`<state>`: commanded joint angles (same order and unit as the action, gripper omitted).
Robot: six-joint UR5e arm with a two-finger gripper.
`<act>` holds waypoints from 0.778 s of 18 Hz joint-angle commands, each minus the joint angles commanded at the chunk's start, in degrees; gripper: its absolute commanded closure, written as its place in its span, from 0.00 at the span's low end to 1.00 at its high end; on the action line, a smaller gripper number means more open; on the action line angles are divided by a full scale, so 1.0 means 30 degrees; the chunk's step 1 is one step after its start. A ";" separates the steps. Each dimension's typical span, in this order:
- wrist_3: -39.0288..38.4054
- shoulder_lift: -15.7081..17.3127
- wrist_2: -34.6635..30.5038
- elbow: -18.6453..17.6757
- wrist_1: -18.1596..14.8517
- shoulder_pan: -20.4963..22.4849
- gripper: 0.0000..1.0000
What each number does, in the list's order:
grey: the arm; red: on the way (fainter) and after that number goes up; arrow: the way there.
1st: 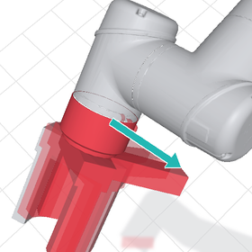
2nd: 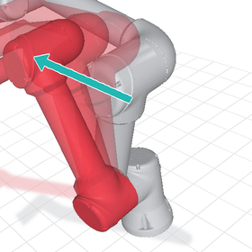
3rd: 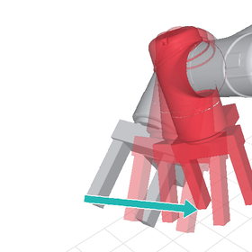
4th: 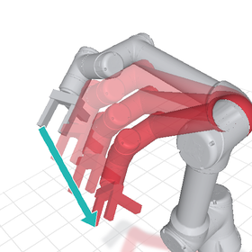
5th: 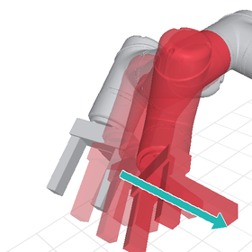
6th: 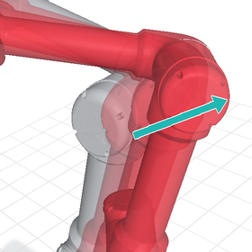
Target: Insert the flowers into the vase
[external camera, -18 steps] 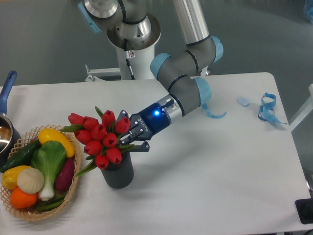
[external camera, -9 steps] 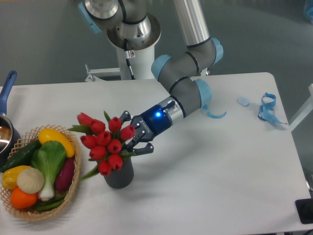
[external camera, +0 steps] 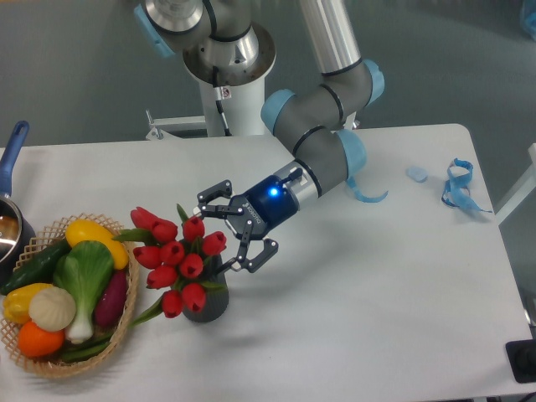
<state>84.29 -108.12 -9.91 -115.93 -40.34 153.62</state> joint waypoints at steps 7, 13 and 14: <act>0.0205 0.3514 -0.3836 0.0001 -0.0029 0.3457 0.00; 0.0059 0.5977 -0.9838 0.1403 -0.0146 0.5361 0.00; 0.0088 0.6184 -1.1039 0.1784 -0.0204 0.5626 0.00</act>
<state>84.55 -89.57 -43.03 -110.58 -40.96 170.50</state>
